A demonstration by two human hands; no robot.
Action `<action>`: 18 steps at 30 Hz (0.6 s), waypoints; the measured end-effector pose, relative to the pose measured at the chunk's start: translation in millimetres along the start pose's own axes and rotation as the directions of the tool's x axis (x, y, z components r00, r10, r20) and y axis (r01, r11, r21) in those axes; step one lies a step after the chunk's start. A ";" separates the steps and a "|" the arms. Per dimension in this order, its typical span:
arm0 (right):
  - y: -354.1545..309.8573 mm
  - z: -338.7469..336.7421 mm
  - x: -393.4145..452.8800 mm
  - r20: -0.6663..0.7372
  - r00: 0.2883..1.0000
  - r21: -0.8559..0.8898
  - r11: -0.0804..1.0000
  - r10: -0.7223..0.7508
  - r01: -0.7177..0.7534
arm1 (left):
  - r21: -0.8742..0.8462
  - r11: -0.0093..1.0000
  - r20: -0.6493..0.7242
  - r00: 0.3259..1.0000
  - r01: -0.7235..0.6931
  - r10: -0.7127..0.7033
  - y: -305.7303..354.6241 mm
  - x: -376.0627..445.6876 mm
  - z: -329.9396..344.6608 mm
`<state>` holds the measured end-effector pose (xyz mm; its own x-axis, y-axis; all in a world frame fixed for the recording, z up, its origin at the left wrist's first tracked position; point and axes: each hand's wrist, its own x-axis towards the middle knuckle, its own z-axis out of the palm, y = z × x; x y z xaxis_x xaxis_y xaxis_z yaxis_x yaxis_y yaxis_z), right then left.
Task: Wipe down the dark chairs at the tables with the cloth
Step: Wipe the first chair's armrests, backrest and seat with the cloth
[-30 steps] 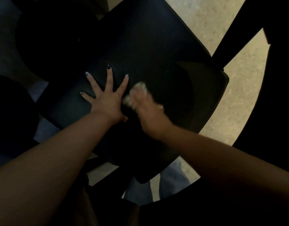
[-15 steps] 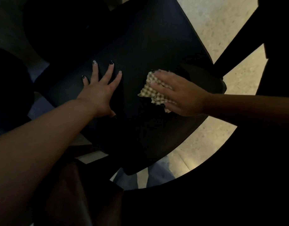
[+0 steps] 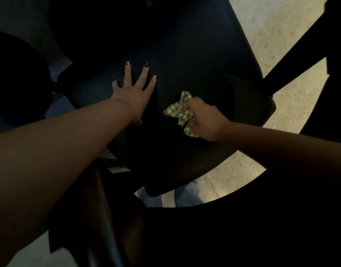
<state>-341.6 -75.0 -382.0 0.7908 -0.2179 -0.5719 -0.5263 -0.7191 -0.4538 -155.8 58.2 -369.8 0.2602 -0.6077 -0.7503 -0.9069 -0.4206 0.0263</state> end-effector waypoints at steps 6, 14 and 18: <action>-53.2 79.5 -35.3 0.357 0.908 0.080 0.975 -0.220 0.205 | 0.025 0.999 0.018 0.999 0.030 -0.030 3.6 -0.6 -2.6; -36.4 91.4 -45.8 0.589 0.761 -0.172 0.877 -0.274 0.448 | 0.034 0.999 0.020 1.000 0.021 -0.022 2.1 -0.5 -2.5; -4.6 61.8 -53.6 0.604 0.778 -0.266 0.876 -0.174 0.402 | 0.038 0.999 0.027 0.999 0.022 -0.023 2.7 -2.0 -2.9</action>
<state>-400.9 -19.2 -391.5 0.5177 0.3540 -0.7789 -0.0595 -0.8933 -0.4455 -157.8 56.4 -366.3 0.2721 -0.5793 -0.7684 -0.9129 -0.4078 -0.0157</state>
